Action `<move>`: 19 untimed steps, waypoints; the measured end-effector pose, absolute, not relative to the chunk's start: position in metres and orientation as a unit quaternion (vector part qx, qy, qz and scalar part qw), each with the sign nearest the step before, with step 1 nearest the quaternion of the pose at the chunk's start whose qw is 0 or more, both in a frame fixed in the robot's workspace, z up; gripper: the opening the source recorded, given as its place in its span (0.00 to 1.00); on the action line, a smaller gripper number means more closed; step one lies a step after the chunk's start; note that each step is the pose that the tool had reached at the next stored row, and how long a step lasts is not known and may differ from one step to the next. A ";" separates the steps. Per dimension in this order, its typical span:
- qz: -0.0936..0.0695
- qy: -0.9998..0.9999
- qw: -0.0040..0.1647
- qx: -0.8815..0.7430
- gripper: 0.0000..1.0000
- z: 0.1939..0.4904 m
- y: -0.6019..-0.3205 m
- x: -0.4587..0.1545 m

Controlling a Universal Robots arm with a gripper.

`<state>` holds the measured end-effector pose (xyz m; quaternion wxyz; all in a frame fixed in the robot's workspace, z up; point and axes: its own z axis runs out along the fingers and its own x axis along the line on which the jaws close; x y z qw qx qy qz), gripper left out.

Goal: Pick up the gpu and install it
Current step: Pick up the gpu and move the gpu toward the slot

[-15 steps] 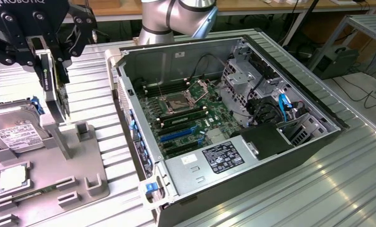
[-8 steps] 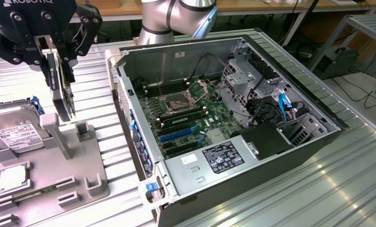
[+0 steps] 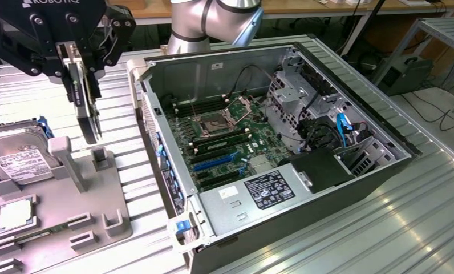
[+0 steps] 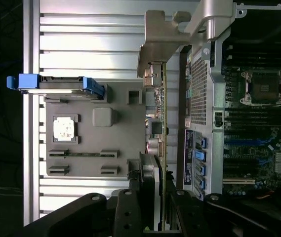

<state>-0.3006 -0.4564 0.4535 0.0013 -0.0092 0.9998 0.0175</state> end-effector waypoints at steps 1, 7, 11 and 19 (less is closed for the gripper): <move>0.017 1.000 0.001 -0.009 0.28 0.454 -0.456 -0.299; 0.017 1.000 0.001 -0.009 0.28 0.454 -0.456 -0.295; 0.018 1.000 0.001 -0.009 0.28 0.454 -0.456 -0.291; 0.018 1.000 0.001 -0.009 0.28 0.454 -0.456 -0.278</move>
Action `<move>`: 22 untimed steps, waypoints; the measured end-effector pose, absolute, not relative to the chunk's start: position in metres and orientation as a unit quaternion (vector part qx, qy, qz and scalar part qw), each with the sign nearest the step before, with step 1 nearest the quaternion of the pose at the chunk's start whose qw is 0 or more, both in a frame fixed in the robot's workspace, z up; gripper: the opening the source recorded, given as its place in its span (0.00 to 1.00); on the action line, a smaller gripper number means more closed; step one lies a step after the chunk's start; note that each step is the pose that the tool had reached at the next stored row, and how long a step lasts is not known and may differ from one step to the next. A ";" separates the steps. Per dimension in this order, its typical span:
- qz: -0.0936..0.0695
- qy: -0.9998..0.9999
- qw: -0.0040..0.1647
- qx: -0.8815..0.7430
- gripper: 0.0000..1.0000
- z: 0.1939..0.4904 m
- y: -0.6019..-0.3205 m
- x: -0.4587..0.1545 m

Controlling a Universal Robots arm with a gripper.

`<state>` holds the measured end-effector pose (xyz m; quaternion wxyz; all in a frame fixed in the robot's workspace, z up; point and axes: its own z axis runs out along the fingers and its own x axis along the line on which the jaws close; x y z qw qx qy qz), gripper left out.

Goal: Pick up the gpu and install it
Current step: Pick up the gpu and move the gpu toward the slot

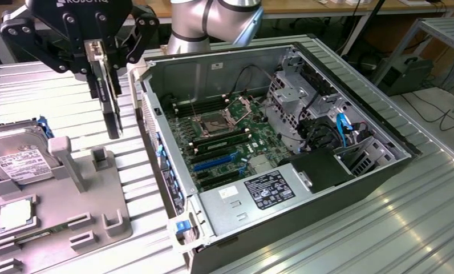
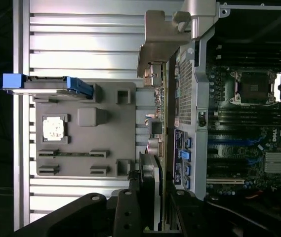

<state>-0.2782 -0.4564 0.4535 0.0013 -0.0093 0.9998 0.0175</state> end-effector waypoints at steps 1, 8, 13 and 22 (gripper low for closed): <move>0.017 1.000 0.001 -0.009 0.28 0.454 -0.456 -0.274; 0.018 1.000 0.001 -0.009 0.28 0.454 -0.456 -0.247; 0.017 1.000 0.001 -0.009 0.28 0.454 -0.456 -0.231; 0.017 1.000 0.001 -0.009 0.28 0.454 -0.456 -0.208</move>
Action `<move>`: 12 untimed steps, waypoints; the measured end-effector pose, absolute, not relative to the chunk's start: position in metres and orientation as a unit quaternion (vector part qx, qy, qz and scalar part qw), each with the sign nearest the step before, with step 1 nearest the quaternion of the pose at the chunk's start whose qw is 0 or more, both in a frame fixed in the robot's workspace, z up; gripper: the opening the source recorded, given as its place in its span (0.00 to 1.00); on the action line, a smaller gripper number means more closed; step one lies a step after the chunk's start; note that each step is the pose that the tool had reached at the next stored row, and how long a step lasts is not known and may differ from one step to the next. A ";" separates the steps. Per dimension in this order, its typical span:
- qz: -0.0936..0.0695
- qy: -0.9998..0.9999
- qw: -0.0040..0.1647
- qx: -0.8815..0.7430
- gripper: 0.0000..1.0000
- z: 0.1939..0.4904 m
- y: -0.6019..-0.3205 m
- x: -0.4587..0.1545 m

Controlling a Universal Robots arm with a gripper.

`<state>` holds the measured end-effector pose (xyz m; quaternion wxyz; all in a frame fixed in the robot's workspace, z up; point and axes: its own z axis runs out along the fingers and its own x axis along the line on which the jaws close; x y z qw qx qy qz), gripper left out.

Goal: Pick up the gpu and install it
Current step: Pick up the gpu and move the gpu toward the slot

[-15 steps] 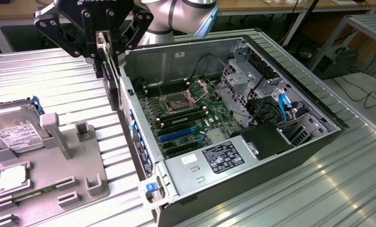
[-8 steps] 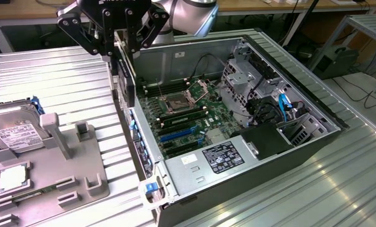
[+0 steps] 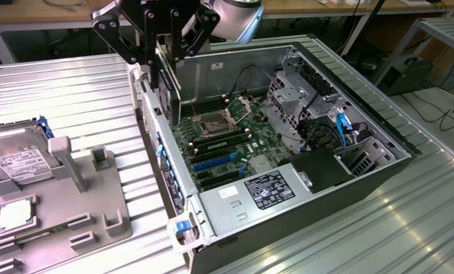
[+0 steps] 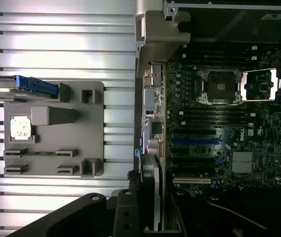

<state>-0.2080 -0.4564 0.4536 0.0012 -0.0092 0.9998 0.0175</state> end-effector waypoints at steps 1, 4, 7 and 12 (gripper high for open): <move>0.018 1.000 0.001 -0.009 0.28 0.454 -0.456 -0.207; 0.018 1.000 0.001 -0.009 0.28 0.454 -0.456 -0.205; 0.018 1.000 0.001 -0.009 0.28 0.454 -0.456 -0.203; 0.018 1.000 0.001 -0.009 0.28 0.454 -0.456 -0.199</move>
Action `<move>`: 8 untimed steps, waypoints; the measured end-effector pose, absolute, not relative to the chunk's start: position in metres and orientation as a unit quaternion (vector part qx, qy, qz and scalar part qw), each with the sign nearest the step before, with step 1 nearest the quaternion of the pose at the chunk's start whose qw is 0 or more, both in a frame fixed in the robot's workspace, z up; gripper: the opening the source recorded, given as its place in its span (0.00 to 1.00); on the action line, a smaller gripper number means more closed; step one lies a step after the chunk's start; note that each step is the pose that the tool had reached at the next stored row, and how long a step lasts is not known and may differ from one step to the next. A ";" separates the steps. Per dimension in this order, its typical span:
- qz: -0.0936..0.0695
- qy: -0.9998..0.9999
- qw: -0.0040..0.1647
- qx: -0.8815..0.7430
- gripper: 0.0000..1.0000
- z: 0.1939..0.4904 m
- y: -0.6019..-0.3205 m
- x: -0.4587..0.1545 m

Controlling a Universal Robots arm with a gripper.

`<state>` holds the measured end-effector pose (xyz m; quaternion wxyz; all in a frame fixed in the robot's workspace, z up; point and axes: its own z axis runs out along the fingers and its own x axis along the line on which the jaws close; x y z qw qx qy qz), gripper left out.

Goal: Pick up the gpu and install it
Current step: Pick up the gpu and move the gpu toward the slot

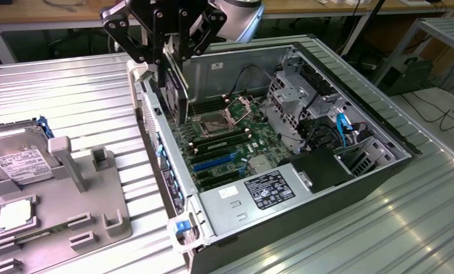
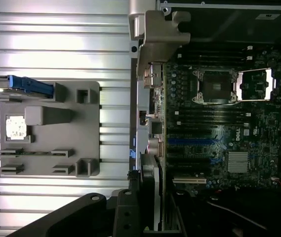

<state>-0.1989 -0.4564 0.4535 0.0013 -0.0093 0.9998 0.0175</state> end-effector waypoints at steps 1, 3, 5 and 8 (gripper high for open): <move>0.018 1.000 0.001 -0.009 0.28 0.454 -0.456 -0.198; 0.018 1.000 0.001 -0.009 0.28 0.454 -0.456 -0.196; 0.018 1.000 0.001 -0.009 0.28 0.454 -0.456 -0.194; 0.018 1.000 0.001 -0.009 0.28 0.454 -0.456 -0.192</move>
